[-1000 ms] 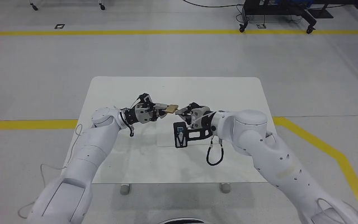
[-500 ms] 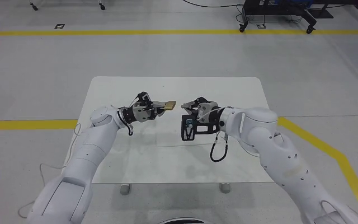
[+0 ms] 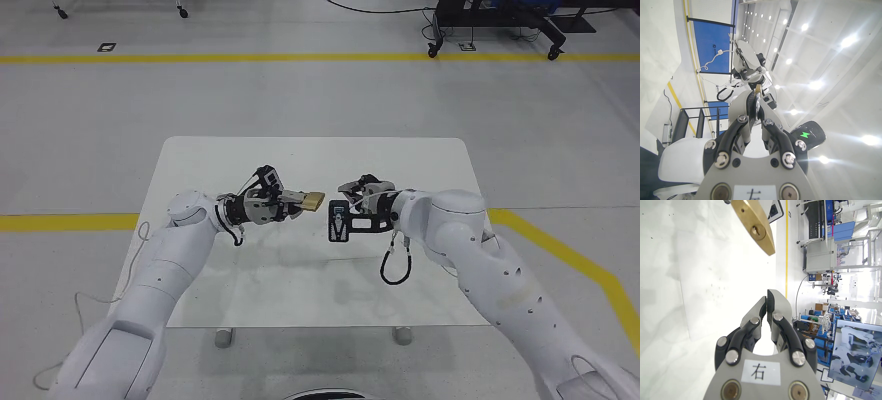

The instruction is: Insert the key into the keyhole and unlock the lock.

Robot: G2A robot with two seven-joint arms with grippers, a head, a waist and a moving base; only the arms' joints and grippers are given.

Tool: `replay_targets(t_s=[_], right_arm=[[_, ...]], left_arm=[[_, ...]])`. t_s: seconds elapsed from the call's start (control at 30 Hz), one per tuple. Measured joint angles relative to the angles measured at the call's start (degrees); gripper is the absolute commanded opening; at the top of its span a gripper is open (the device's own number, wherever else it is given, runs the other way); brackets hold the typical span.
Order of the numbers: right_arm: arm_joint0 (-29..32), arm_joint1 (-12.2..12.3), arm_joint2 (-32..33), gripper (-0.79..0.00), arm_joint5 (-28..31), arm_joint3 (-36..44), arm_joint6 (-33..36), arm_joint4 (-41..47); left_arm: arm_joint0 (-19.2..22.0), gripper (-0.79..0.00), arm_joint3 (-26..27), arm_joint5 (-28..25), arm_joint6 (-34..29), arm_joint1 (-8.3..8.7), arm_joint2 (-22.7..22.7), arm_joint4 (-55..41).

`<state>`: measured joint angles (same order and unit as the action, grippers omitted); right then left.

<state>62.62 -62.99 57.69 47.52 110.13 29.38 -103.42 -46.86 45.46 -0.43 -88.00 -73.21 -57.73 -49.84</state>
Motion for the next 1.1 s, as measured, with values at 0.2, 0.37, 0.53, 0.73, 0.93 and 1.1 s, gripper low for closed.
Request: replay_targets(t_s=[0.2,0.37,0.53,0.73,0.93,1.1], right_arm=[[-2.7,-0.89,-3.06,-0.785,-0.18,-1.38,0.21,0.71],[-3.11,-1.14,-3.96,-0.785,0.25,-1.26,-0.97,1.13],[-2.86,-1.17,-4.19,-0.785,0.34,-0.97,-2.29,0.8],[-2.24,-1.09,-4.04,-0.785,0.59,-0.15,-3.63,0.53],[-1.83,-1.04,-3.9,-0.785,0.75,0.54,-3.86,-0.04],[-1.79,-1.08,-4.23,-0.785,1.1,1.54,-4.49,-0.61]], left_arm=[[-0.02,-0.785,0.5,-0.56,0.0,0.66,0.97,0.14],[0.29,-0.785,-0.18,-1.13,0.0,0.98,1.43,0.04],[0.77,-0.785,-0.95,-1.76,-0.01,0.99,1.98,0.04],[1.39,-0.785,-2.38,-2.61,0.01,0.77,2.09,0.07],[1.67,-0.785,-3.41,-3.09,0.08,0.5,1.94,-0.16],[1.81,-0.785,-4.15,-3.35,1.08,0.32,1.58,-0.46]])
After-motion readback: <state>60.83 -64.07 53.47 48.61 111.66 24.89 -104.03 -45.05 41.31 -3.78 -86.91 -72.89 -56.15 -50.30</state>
